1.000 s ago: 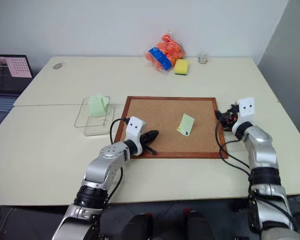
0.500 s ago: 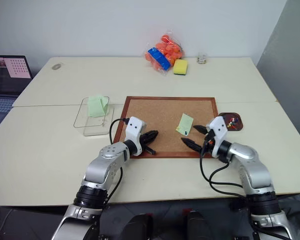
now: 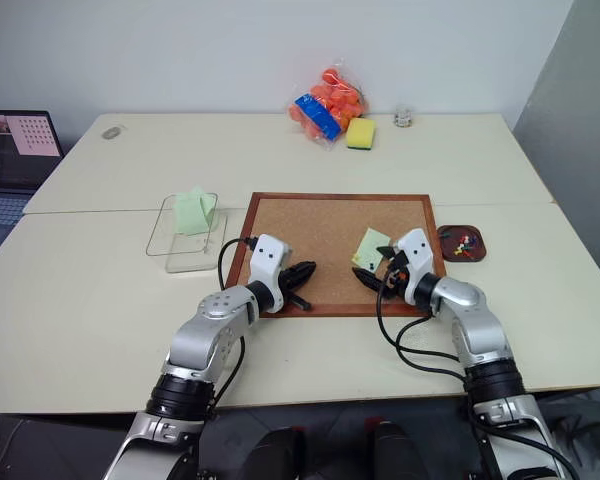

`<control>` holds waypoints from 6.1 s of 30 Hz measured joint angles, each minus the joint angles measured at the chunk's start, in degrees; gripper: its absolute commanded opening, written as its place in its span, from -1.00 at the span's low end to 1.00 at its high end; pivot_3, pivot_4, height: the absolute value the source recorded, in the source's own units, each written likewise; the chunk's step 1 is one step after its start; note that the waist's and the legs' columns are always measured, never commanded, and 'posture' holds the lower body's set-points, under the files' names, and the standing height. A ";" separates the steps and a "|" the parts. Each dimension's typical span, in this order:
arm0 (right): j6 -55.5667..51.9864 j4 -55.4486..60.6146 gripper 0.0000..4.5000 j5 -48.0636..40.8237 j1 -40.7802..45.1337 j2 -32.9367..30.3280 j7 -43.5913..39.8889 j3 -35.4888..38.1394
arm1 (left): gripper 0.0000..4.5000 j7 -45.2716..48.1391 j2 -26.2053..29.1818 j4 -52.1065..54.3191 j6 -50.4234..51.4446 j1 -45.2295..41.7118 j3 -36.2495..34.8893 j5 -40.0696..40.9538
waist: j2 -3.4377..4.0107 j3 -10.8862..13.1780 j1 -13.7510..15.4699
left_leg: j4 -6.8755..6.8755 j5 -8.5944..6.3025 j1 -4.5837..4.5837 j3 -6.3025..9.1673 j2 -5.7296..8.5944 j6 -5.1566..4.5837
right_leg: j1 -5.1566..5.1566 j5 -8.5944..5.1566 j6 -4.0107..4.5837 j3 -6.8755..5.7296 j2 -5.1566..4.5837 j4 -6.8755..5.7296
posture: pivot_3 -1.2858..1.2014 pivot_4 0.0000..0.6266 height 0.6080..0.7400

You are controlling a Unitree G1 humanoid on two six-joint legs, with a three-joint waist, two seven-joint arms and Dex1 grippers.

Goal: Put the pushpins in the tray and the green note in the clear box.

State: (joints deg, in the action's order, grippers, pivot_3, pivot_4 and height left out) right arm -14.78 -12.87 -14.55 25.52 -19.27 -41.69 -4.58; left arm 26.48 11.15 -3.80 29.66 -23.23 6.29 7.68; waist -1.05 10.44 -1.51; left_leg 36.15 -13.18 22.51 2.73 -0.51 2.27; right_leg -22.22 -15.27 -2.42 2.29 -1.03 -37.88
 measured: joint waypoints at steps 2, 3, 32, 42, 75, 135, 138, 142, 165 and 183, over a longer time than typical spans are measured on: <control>0.49 -0.84 0.77 0.09 0.00 0.48 -0.25 -0.25 | -1.00 -0.07 0.00 0.00 0.00 0.02 0.00 -0.01 | 0.00 0.00 -0.02 | 0.00 0.00 -0.01 0.00 0.00 0.00 | 0.00 0.00 0.00 0.00 0.00 -0.01 | 0.03 -0.52 1.00; 0.54 -0.93 0.77 0.12 0.00 0.62 -0.44 -0.41 | -1.00 -0.07 0.00 0.02 0.00 0.05 0.00 -0.01 | 0.00 0.00 -0.03 | 0.00 0.00 -0.01 0.01 0.00 0.00 | 0.00 0.00 0.00 -0.01 0.00 -0.02 | 0.03 -0.52 1.00; 5.10 -6.36 -1.00 4.76 1.86 1.54 -0.02 -0.52 | -1.00 -0.49 0.11 1.26 0.94 0.67 -0.01 0.02 | 0.00 0.00 -0.15 | -0.01 0.00 -0.02 0.00 0.00 0.00 | 0.00 0.09 0.17 -0.01 0.01 -0.02 | 0.03 -0.52 1.00; 4.10 -5.65 -1.00 4.12 1.85 1.82 0.14 0.13 | -1.00 -0.64 0.08 1.31 0.98 0.66 0.00 0.09 | 0.00 0.00 -0.16 | -0.01 0.00 -0.02 0.00 -0.01 0.00 | -0.02 0.10 0.16 0.00 0.02 -0.04 | 0.03 -0.52 1.00; -0.19 -9.46 -1.00 2.07 5.94 -4.32 19.04 16.60 | -1.00 -0.16 0.11 0.82 0.96 0.39 0.00 0.15 | 0.01 0.00 -0.10 | -0.01 0.01 -0.06 -0.08 0.06 -0.01 | 0.01 0.09 0.16 0.05 0.04 -0.06 | 0.03 -0.52 1.00; 6.50 -9.33 0.99 2.76 6.09 4.36 0.54 -1.66 | -1.00 0.18 0.42 2.08 1.19 1.39 -0.37 0.20 | 0.00 0.00 -0.24 | -0.02 0.01 -0.07 -0.10 -0.02 -0.01 | -0.02 0.12 0.20 0.06 0.05 -0.04 | 0.03 -0.52 1.00; 7.81 -12.28 0.99 3.83 6.77 4.82 0.51 -1.68 | -1.00 0.08 0.79 2.79 1.29 1.93 -0.52 0.20 | 0.00 0.00 -0.30 | -0.04 0.01 -0.07 -0.10 -0.03 -0.01 | -0.02 0.13 0.22 0.06 0.05 -0.04 | 0.03 -0.52 1.00; 8.28 -14.52 0.99 4.36 7.46 5.78 0.37 -1.69 | -1.00 -0.13 0.99 3.07 1.53 2.08 -0.65 0.20 | 0.00 0.00 -0.43 | -0.05 0.01 -0.08 -0.11 -0.04 -0.01 | -0.04 0.12 0.23 0.06 0.08 -0.07 | 0.03 -0.52 1.00; 11.73 -20.50 0.20 6.70 10.99 8.01 -0.83 -2.20 | -1.00 -0.85 1.05 3.66 2.48 2.26 -0.80 0.45 | 0.00 -0.01 -0.49 | -0.05 0.01 -0.15 -0.12 -0.08 -0.01 | -0.02 0.12 0.23 0.09 0.17 -0.11 | 0.03 -0.52 1.00; 12.22 -22.60 -0.98 6.75 12.06 8.11 0.57 -1.10 | -1.00 -0.93 1.04 3.71 2.50 2.33 -0.80 0.71 | 0.01 -0.01 -0.48 | -0.05 0.01 -0.16 -0.12 -0.08 -0.01 | -0.02 0.13 0.24 0.09 0.16 -0.11 | 0.03 -0.52 1.00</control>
State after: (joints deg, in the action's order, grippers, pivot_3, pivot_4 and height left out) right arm -2.56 -35.47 -7.80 37.58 -11.16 -41.12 -5.69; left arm 25.55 12.19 -0.09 32.16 -20.89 5.49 8.40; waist -1.05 10.43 -1.99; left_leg 36.10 -13.18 22.35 2.61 -0.60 2.26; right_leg -22.24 -15.14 -2.19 2.39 -0.87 -37.99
